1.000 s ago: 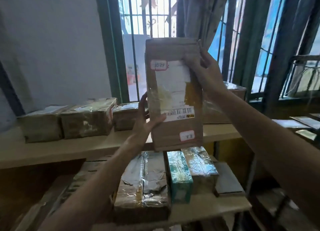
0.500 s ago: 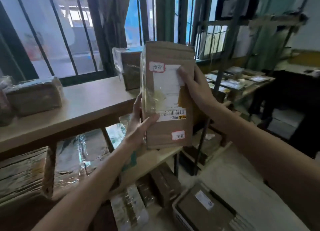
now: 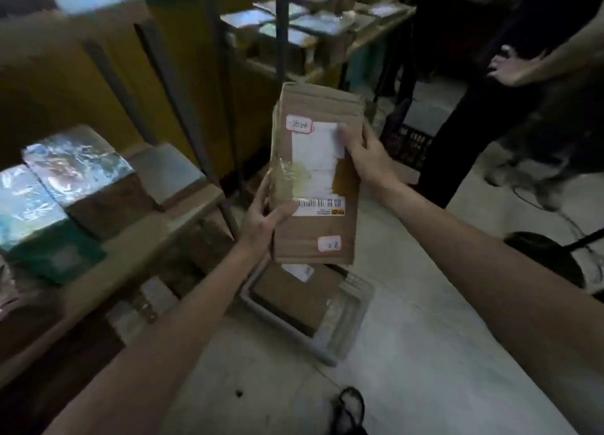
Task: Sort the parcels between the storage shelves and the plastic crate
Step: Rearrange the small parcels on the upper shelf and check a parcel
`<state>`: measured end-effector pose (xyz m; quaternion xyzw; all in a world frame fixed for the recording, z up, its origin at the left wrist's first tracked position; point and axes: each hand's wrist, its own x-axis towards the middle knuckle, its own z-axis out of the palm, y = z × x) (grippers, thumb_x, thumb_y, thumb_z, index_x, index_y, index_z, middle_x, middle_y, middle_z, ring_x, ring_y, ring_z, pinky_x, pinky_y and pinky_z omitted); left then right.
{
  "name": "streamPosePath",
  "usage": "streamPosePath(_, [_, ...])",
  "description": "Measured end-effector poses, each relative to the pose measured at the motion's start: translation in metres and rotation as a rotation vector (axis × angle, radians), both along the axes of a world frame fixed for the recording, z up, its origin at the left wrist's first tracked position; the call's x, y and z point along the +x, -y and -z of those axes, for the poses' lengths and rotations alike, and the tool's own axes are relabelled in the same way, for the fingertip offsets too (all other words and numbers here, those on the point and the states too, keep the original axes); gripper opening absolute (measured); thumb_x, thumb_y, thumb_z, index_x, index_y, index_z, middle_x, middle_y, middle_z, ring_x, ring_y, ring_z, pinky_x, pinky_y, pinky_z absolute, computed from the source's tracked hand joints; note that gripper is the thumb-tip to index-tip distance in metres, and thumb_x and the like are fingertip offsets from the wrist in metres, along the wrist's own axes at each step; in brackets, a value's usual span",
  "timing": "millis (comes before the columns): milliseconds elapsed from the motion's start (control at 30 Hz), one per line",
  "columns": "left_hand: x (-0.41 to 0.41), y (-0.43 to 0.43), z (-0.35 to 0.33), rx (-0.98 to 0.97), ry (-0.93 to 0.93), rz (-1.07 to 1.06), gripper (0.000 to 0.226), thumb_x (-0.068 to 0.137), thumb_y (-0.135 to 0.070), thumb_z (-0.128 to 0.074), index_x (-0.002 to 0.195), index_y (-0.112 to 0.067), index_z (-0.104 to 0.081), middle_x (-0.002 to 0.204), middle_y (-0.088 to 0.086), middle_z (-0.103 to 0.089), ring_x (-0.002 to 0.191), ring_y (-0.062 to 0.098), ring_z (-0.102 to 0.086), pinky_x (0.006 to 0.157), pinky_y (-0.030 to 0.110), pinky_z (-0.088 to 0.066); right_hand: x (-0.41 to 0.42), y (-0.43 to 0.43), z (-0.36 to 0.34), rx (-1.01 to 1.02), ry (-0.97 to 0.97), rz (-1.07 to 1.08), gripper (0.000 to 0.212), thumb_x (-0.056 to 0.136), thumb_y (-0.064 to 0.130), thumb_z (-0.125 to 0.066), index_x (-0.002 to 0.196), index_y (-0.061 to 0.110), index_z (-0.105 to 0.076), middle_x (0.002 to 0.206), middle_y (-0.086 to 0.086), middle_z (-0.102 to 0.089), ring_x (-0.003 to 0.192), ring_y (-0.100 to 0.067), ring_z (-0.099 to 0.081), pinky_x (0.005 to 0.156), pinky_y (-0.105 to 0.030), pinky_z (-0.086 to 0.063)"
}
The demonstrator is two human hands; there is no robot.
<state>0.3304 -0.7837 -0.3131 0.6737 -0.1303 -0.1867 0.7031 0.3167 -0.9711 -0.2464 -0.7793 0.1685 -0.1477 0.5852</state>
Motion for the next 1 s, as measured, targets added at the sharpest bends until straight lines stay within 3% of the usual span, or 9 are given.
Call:
streamPosePath(100, [-0.003, 0.037, 0.055, 0.045, -0.146, 0.073, 0.07, 0.058, -0.042, -0.073, 0.121, -0.045, -0.042, 0.125, 0.005, -0.057, 0.105, 0.017, -0.061, 0.084, 0.032, -0.052, -0.014, 0.041, 0.073, 0.102, -0.128, 0.034, 0.055, 0.084, 0.045, -0.064, 0.132, 0.027, -0.043, 0.104, 0.017, -0.058, 0.101, -0.008, -0.059, 0.082, -0.02, -0.049])
streamPosePath(267, [-0.014, 0.082, 0.163, 0.281, -0.245, 0.149, 0.086, 0.061, -0.053, -0.074, 0.136, -0.025, -0.043, 0.122, 0.002, -0.062, 0.098, 0.0, -0.062, 0.072, 0.011, -0.05, -0.036, 0.089, 0.21, 0.17, -0.35, 0.184, 0.048, 0.088, 0.037, -0.061, 0.129, 0.019, -0.046, 0.122, 0.004, -0.061, 0.112, -0.017, -0.058, 0.102, -0.04, -0.044])
streamPosePath(400, [-0.031, 0.098, 0.253, 0.467, -0.255, 0.253, 0.065, 0.08, -0.026, -0.069, 0.138, -0.026, -0.04, 0.124, -0.001, -0.06, 0.108, 0.008, -0.058, 0.09, 0.025, -0.05, -0.048, 0.1, 0.304, 0.196, -0.483, 0.273, 0.053, 0.091, 0.037, -0.056, 0.138, 0.021, -0.038, 0.131, 0.002, -0.057, 0.118, -0.019, -0.054, 0.101, -0.033, -0.042])
streamPosePath(533, [-0.045, 0.094, 0.321, 0.552, -0.249, 0.369, 0.066, 0.082, -0.022, -0.067, 0.14, -0.028, -0.036, 0.124, -0.01, -0.058, 0.107, 0.0, -0.054, 0.085, 0.01, -0.045, -0.065, 0.094, 0.387, 0.198, -0.549, 0.343, 0.055, 0.09, 0.037, -0.056, 0.139, 0.022, -0.036, 0.128, 0.002, -0.058, 0.117, -0.02, -0.054, 0.092, -0.026, -0.04])
streamPosePath(633, [-0.054, 0.091, 0.347, 0.568, -0.241, 0.4, 0.066, 0.084, -0.015, -0.065, 0.141, -0.025, -0.034, 0.131, -0.001, -0.055, 0.114, 0.005, -0.052, 0.096, 0.019, -0.042, -0.083, 0.09, 0.426, 0.247, -0.561, 0.432, 0.059, 0.09, 0.039, -0.056, 0.142, 0.022, -0.033, 0.128, 0.003, -0.057, 0.119, -0.019, -0.052, 0.1, -0.033, -0.041])
streamPosePath(733, [-0.06, 0.092, 0.367, 0.596, -0.227, 0.446, 0.078, 0.08, -0.012, -0.069, 0.143, -0.028, -0.026, 0.132, -0.002, -0.053, 0.115, 0.007, -0.051, 0.1, 0.025, -0.041, -0.094, 0.087, 0.454, 0.31, -0.556, 0.51, 0.05, 0.089, 0.038, -0.057, 0.134, 0.022, -0.042, 0.11, 0.01, -0.059, 0.108, -0.016, -0.057, 0.083, -0.025, -0.044])
streamPosePath(800, [-0.065, 0.092, 0.379, 0.622, -0.208, 0.466, 0.09, 0.077, -0.011, -0.071, 0.145, -0.031, -0.017, 0.133, -0.005, -0.051, 0.11, 0.003, -0.048, 0.093, 0.017, -0.039, -0.098, 0.085, 0.467, 0.353, -0.545, 0.556, 0.045, 0.089, 0.037, -0.058, 0.13, 0.022, -0.046, 0.107, 0.01, -0.06, 0.104, -0.016, -0.059, 0.077, -0.023, -0.044])
streamPosePath(900, [-0.069, 0.095, 0.395, 0.631, -0.18, 0.489, 0.097, 0.075, -0.008, -0.072, 0.146, -0.032, -0.011, 0.138, -0.002, -0.048, 0.118, 0.008, -0.047, 0.091, 0.015, -0.035, -0.1, 0.087, 0.483, 0.368, -0.528, 0.568, 0.044, 0.089, 0.037, -0.057, 0.129, 0.023, -0.047, 0.113, 0.008, -0.061, 0.108, -0.017, -0.058, 0.089, -0.029, -0.045])
streamPosePath(1000, [-0.071, 0.099, 0.413, 0.62, -0.14, 0.488, 0.099, 0.075, -0.004, -0.071, 0.146, -0.034, -0.01, 0.136, -0.004, -0.05, 0.11, -0.003, -0.045, 0.083, 0.001, -0.034, -0.101, 0.092, 0.499, 0.368, -0.518, 0.57, 0.046, 0.09, 0.037, -0.056, 0.132, 0.022, -0.045, 0.119, 0.005, -0.061, 0.112, -0.018, -0.057, 0.097, -0.034, -0.044])
